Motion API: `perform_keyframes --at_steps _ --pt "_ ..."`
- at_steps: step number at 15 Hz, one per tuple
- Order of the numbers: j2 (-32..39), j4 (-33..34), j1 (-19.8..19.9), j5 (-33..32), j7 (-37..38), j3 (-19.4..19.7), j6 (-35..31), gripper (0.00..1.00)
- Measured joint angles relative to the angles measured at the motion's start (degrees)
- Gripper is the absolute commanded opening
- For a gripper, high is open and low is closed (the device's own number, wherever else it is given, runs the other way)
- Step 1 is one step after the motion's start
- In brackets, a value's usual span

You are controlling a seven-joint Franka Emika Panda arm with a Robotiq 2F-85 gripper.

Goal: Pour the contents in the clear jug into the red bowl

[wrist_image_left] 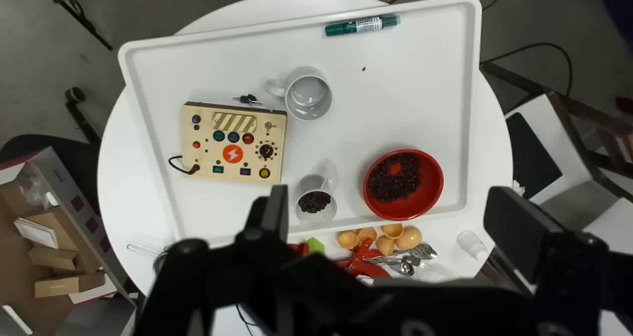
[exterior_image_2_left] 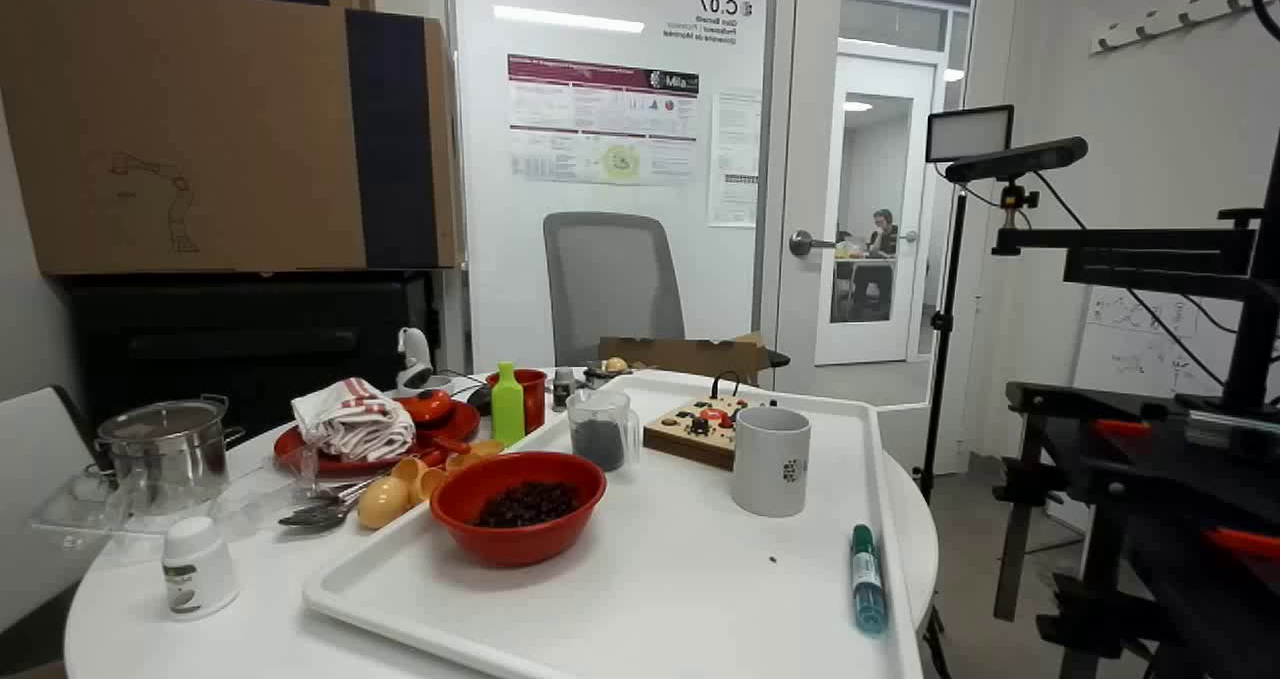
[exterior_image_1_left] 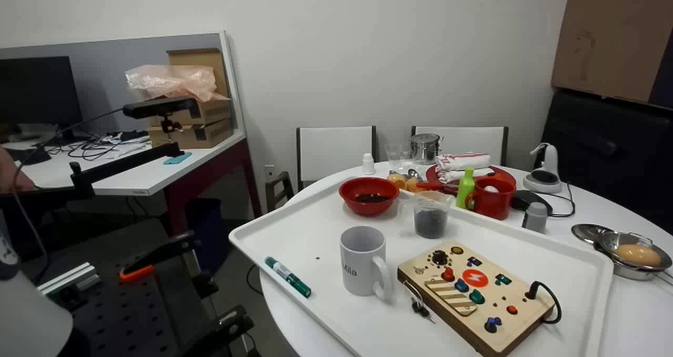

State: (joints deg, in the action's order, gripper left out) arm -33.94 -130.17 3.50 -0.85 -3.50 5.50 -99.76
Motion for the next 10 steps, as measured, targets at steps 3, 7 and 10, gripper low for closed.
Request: perform_keyframes --at_steps 3,7,10 --pt "0.05 -0.13 0.01 0.00 0.06 -0.12 -0.47 1.00" --pt "2.79 -2.12 -0.01 -0.02 2.68 -2.32 -5.93 1.00" --pt "7.38 -2.79 0.09 -0.75 7.23 -4.54 -7.73 1.00"
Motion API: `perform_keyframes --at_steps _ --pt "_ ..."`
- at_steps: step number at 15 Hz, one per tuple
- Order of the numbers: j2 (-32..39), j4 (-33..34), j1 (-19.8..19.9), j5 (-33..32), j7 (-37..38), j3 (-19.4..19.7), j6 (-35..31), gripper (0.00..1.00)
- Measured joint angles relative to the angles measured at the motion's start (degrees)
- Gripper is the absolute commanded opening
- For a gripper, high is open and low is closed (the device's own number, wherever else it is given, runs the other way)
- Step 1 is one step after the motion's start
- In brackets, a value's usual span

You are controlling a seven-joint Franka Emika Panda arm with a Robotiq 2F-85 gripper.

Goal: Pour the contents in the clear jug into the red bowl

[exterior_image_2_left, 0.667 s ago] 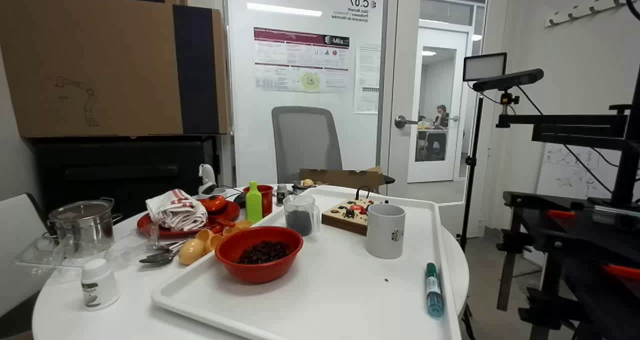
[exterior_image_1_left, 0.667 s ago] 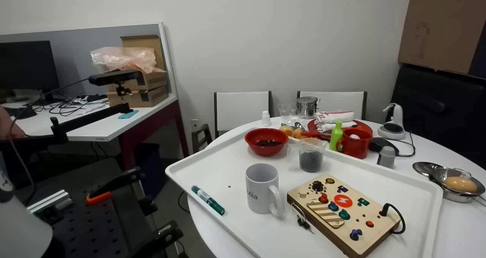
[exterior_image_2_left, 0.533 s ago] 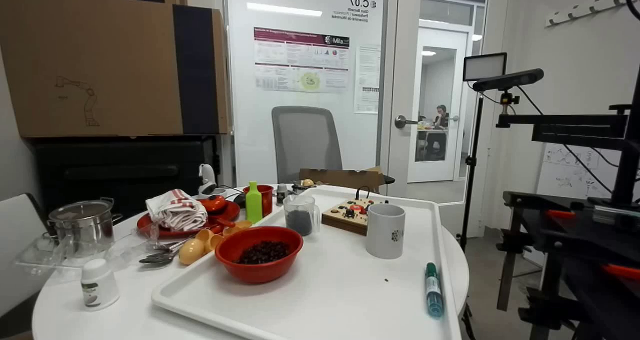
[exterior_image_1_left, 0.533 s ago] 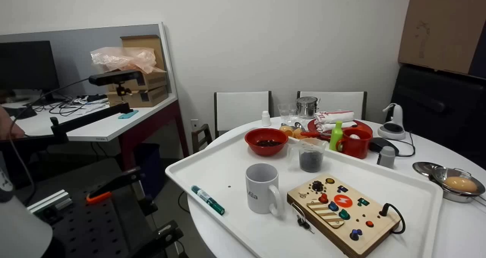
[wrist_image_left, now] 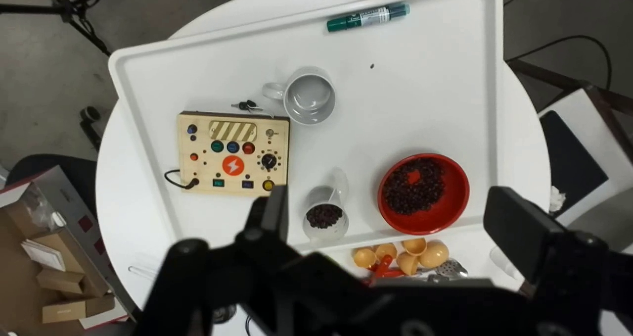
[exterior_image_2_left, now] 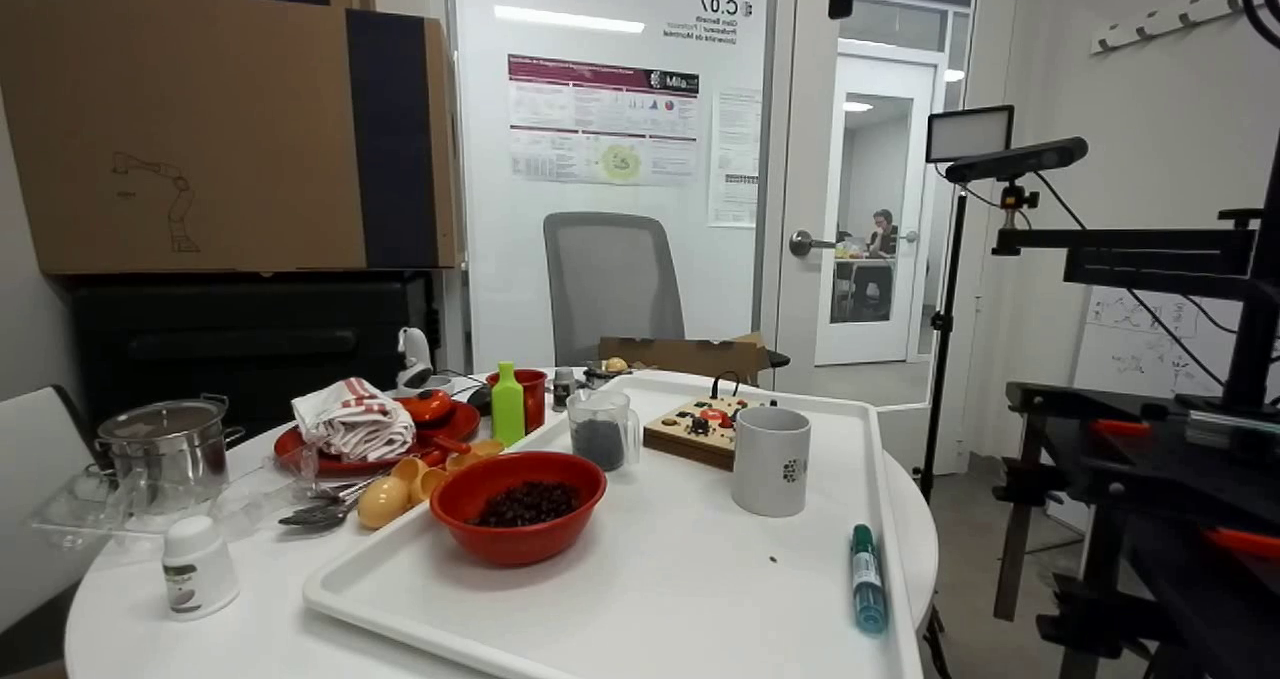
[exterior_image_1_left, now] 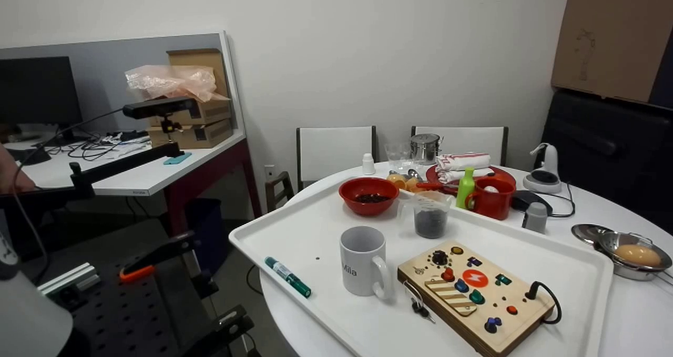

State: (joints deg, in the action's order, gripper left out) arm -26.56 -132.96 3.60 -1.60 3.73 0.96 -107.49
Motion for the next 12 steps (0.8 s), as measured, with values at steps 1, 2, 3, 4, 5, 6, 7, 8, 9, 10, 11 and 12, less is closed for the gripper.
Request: perform_keyframes --at_steps 1,2,3,4,5,6,7,8,9,10,11,12 --pt "1.15 0.12 0.02 -0.13 0.67 -0.29 -0.11 1.00" --pt "1.79 0.24 0.05 -0.19 0.89 -0.35 -0.19 1.00" --pt "1.96 0.30 0.17 -0.21 0.90 -0.34 -0.20 1.00" --pt "1.96 0.37 0.31 -0.22 0.90 -0.34 -0.20 1.00" --pt "1.94 0.47 0.42 -0.22 0.90 -0.34 -0.20 1.00" --pt "1.85 0.45 0.45 -0.13 0.96 -0.21 -0.20 1.00" --pt "1.78 0.40 0.67 -0.34 2.11 -0.19 -0.05 1.00" --pt "1.75 0.31 0.91 -0.44 3.34 -0.21 0.04 1.00" --pt "1.93 0.17 1.01 -0.72 4.51 -0.41 0.03 1.00" --pt "2.45 0.05 1.01 -0.91 5.91 -0.90 -0.19 1.00" --pt "3.33 -0.11 0.86 -0.89 7.08 -1.60 -0.85 1.00" --pt "4.60 -0.28 0.48 -0.77 8.14 -2.42 -2.04 1.00"
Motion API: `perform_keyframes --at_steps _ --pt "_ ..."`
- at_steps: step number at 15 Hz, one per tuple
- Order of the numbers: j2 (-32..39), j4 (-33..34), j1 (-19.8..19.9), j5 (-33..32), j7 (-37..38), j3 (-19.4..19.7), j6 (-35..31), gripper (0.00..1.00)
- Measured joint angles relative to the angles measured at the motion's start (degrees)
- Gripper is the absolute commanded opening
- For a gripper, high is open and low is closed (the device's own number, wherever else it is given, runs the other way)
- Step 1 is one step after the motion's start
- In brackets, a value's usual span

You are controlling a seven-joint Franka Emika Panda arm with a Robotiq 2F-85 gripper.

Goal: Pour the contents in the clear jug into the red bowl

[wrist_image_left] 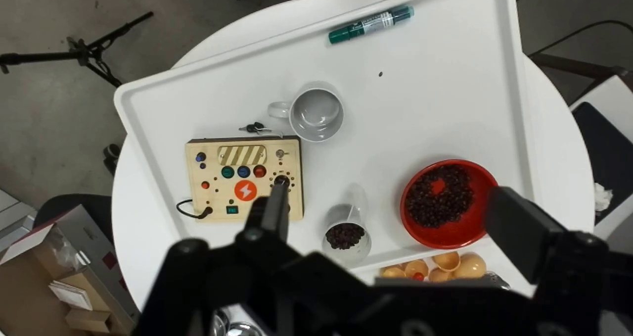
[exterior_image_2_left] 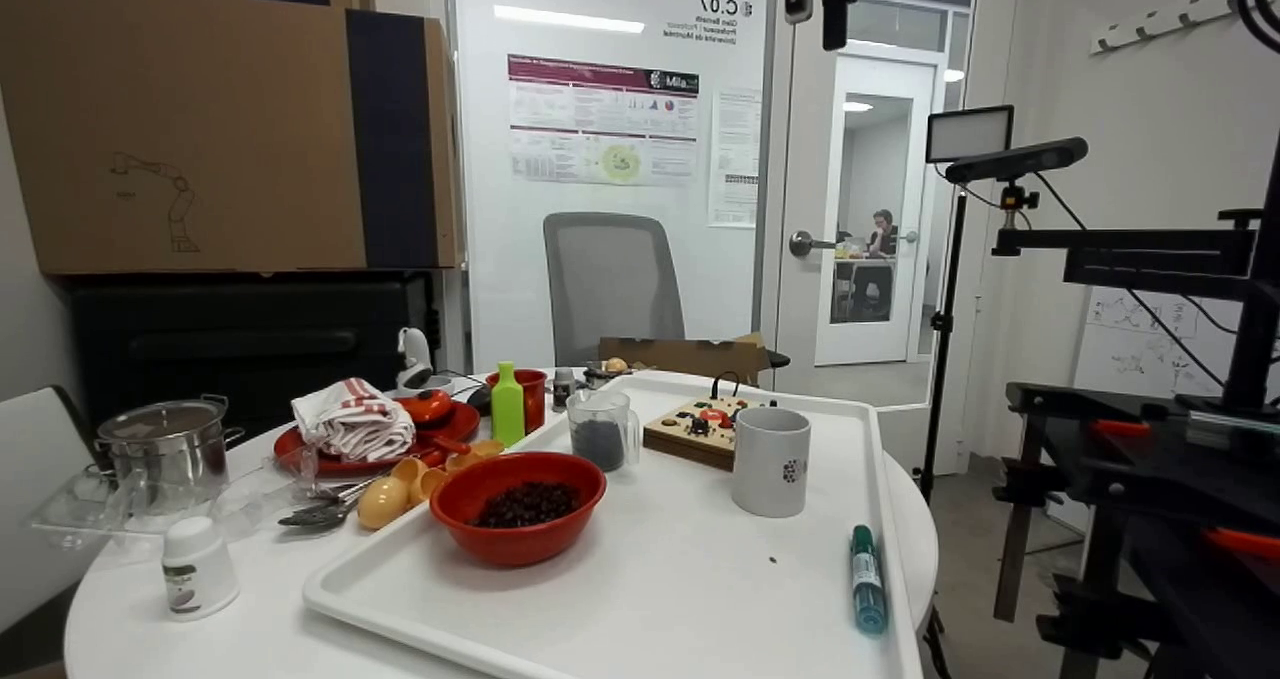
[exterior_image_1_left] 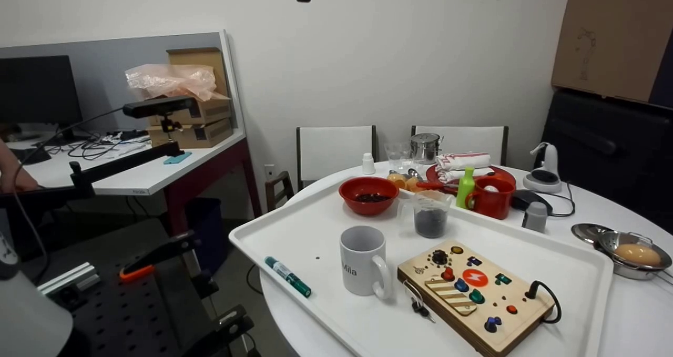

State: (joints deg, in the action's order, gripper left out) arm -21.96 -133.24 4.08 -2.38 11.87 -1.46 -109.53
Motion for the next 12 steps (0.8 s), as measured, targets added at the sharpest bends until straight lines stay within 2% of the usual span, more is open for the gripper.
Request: perform_keyframes --at_steps 4,7,12 --pt "8.31 0.00 -2.47 -0.07 1.75 -3.55 -9.39 1.00" --pt "16.77 2.25 -4.22 -0.08 1.74 -4.44 -15.27 1.00" --pt "30.15 10.48 -4.35 -1.38 5.30 -2.87 -16.59 1.00"
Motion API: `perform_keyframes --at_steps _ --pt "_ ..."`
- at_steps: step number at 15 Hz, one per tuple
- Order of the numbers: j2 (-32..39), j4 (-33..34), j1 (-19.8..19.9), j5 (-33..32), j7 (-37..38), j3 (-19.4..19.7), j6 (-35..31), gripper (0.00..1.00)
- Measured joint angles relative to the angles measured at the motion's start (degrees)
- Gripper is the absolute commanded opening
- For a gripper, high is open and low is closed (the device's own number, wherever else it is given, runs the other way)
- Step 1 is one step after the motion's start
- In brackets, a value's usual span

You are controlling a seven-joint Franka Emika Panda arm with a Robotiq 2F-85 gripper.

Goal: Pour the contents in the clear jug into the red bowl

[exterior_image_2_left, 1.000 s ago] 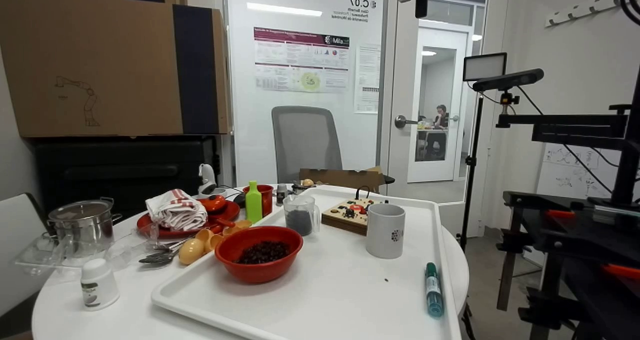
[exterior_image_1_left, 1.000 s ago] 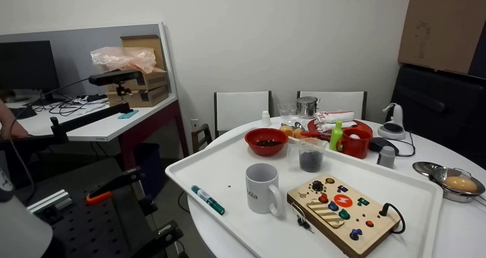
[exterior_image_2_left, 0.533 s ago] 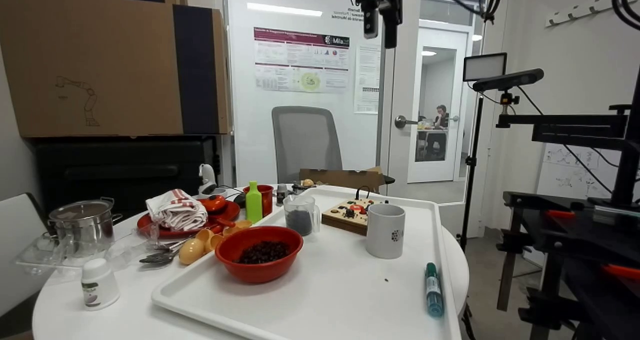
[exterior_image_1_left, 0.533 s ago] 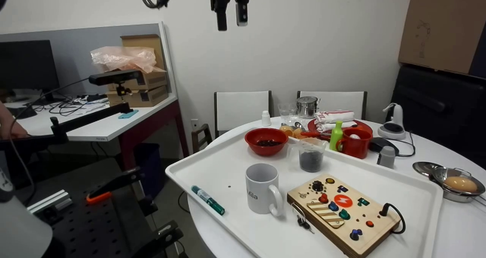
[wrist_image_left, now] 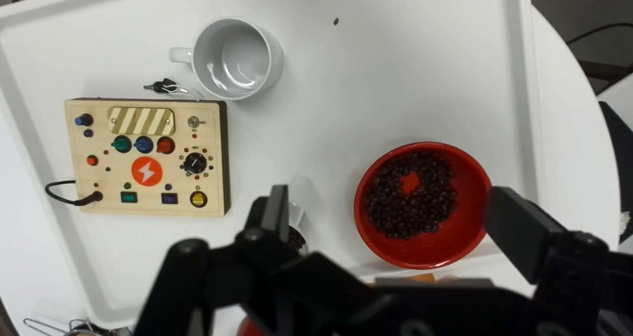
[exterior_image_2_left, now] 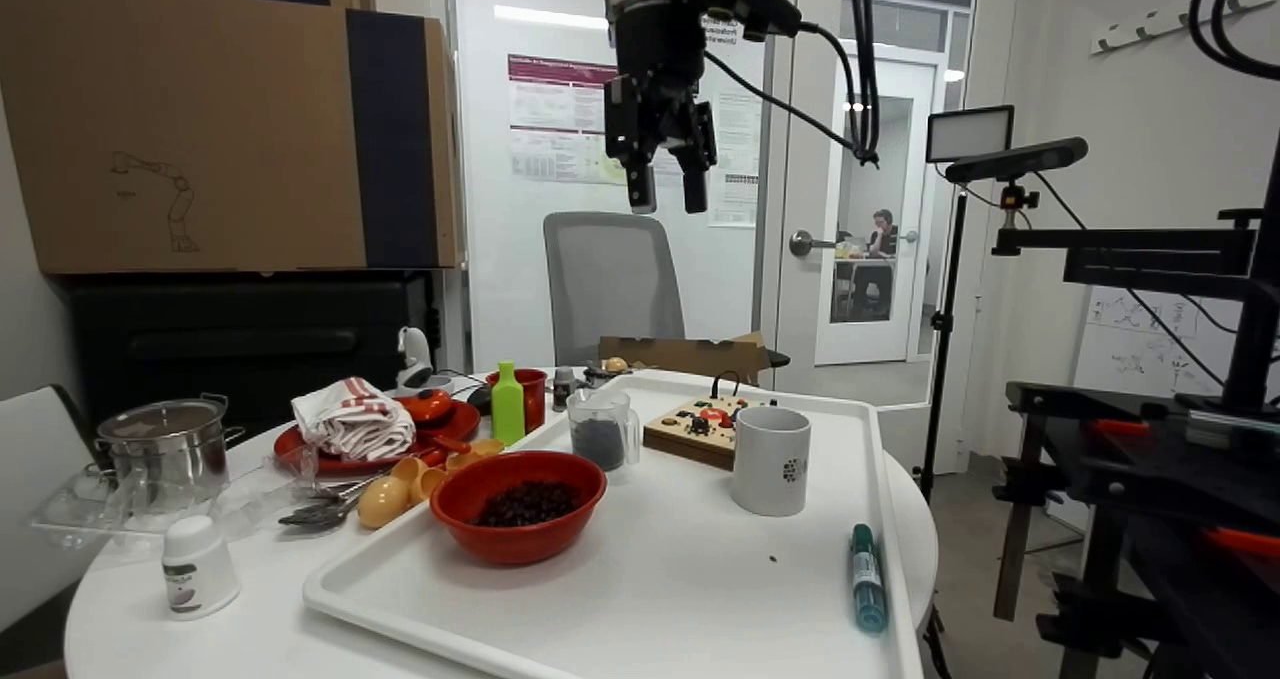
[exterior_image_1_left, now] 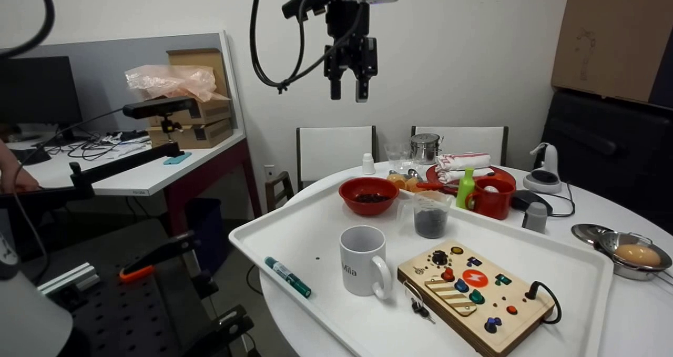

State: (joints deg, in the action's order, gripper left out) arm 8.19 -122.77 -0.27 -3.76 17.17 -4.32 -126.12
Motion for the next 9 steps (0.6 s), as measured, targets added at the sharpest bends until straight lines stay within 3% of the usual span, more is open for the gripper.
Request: perform_keyframes --at_steps 9 --pt "2.70 2.31 -1.12 -0.80 1.54 0.94 -1.09 1.00"
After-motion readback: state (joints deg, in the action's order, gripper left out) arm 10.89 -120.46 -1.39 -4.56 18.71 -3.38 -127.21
